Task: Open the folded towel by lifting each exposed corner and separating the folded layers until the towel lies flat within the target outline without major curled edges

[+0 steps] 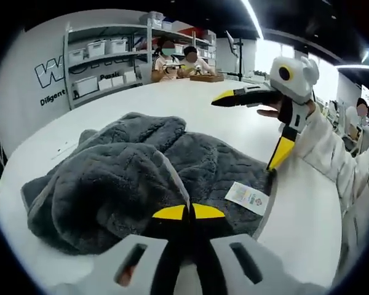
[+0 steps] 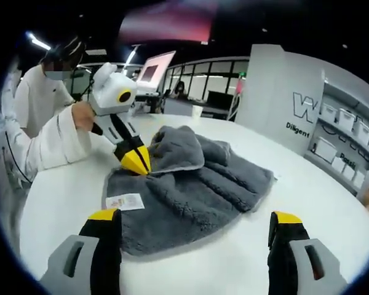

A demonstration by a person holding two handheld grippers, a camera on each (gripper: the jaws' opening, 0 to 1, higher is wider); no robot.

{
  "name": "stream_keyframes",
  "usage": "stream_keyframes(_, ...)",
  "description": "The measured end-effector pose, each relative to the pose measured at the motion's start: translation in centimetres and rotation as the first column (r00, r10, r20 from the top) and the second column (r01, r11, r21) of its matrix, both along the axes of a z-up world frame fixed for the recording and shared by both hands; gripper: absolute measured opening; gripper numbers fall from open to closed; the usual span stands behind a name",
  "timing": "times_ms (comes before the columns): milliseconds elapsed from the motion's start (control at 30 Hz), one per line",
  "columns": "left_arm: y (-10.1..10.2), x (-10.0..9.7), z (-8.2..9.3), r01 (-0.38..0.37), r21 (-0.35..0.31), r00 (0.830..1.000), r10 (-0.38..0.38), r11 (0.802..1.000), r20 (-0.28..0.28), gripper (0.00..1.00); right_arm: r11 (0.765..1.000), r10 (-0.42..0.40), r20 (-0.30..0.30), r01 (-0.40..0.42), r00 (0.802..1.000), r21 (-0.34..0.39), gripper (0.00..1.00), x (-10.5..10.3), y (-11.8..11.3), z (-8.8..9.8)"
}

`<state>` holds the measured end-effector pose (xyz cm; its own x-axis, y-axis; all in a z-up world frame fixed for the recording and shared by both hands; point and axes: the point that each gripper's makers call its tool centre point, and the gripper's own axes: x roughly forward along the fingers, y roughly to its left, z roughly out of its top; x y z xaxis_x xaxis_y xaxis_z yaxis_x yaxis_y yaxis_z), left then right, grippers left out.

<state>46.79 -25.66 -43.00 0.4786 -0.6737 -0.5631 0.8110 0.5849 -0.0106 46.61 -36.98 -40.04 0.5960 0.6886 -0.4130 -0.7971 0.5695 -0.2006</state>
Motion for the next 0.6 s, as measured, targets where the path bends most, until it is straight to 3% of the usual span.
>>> stream_keyframes(300, 1.0, 0.2, 0.8, -0.038, -0.023, 0.999, 0.039, 0.999, 0.012, 0.01, 1.0, 0.003, 0.0, -0.003, 1.0, 0.012, 0.99, 0.0, 0.1, 0.2)
stream_keyframes(600, 3.6, -0.2, 2.4, -0.165, -0.128, 0.984, 0.172, 0.978, 0.045, 0.01, 1.0, -0.002, -0.004, 0.003, 1.0, 0.024, 0.99, 0.1, 0.0, 0.3)
